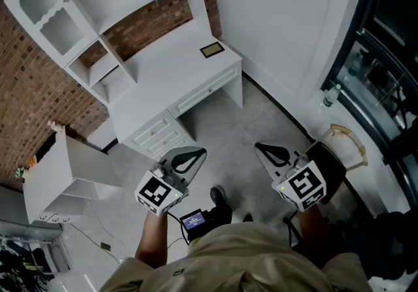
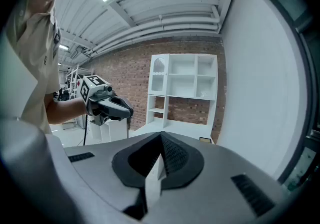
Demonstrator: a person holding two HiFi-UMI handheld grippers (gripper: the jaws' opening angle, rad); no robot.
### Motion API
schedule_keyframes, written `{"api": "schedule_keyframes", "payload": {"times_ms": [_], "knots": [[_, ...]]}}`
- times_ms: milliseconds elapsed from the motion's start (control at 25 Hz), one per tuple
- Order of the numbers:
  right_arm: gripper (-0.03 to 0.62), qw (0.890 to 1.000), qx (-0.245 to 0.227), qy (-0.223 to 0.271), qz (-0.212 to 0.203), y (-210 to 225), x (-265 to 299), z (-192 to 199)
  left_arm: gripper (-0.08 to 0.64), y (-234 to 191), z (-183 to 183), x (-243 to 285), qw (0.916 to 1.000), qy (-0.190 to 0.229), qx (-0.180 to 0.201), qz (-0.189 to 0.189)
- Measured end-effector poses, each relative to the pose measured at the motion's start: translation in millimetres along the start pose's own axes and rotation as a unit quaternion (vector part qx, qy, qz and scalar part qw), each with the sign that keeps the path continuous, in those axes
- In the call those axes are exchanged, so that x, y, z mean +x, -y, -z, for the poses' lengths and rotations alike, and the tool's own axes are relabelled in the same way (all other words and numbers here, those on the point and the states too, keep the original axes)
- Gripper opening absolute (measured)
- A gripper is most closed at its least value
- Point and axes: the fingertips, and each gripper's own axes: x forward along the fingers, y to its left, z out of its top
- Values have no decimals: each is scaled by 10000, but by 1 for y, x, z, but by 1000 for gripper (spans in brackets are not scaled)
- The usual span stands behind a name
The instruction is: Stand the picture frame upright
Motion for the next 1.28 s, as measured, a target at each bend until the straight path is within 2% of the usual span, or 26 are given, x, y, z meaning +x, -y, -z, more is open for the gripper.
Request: {"api": "schedule_keyframes", "payload": {"times_ms": [280,480,720,840,1120,1280], "knots": [[3,9997,30,-84,207,41,47,1,8,-60,12,38,9996,172,48,210],[3,9993,78,-132,335,72,99,-11,8,-125,11,56,9991,298,31,286],[3,9975,378,-117,581,104,170,-25,8,-211,26,64,9989,289,-13,379],[4,9967,384,-112,706,119,197,-35,8,-245,32,71,9984,320,-18,460],[5,9960,303,-143,829,139,233,-46,8,-287,37,82,9974,450,-71,557],[5,9955,385,-241,835,152,244,-41,8,-298,45,93,9975,378,-162,579]]}}
